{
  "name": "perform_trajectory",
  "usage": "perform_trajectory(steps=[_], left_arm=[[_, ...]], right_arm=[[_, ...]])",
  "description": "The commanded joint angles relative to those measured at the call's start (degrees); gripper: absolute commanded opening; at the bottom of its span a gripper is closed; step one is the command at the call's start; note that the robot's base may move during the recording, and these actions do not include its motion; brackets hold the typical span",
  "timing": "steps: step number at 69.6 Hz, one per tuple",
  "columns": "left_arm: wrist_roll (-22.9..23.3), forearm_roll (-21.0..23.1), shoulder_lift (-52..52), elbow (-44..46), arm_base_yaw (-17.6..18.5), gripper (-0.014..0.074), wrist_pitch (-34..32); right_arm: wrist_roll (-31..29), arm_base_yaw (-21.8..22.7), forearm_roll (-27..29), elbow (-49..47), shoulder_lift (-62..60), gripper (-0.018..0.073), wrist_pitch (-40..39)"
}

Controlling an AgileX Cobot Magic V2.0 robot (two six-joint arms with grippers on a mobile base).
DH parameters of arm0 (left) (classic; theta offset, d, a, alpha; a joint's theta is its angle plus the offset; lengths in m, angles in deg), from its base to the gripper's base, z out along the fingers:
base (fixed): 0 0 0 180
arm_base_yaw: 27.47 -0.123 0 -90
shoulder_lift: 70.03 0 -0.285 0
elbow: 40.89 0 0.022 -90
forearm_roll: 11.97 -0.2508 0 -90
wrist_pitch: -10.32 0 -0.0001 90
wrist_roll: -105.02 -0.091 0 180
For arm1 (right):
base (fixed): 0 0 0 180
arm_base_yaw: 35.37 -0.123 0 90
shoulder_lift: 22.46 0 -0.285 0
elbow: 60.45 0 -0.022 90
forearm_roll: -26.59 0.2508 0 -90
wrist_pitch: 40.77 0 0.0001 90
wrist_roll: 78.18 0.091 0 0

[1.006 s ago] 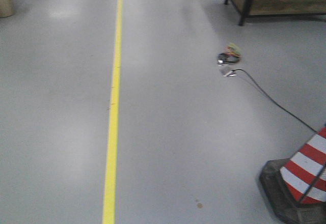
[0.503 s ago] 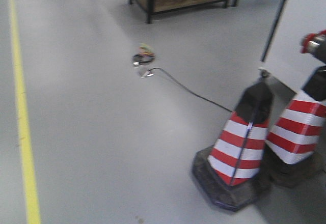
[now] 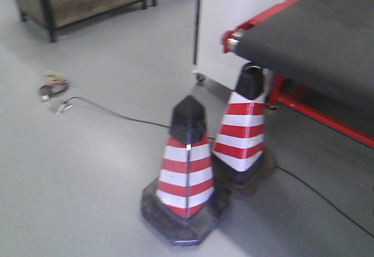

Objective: Move and align brake pads A on conveyor
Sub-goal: 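Turn the base toward the black conveyor belt and approach it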

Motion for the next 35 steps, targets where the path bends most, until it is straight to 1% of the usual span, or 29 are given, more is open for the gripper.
perform_trajectory(steps=[1, 35], left_arm=[[0.5, 0.6, -0.3, 1.6, 0.2, -0.0006, -5.7], [0.5, 0.6, -0.3, 1.6, 0.2, -0.0006, -5.7]], right_arm=[[-0.3, 0.0, -0.5, -1.7, 0.3, -0.0006, -5.3], [-0.3, 0.0, -0.5, -1.7, 0.3, -0.0006, -5.3]])
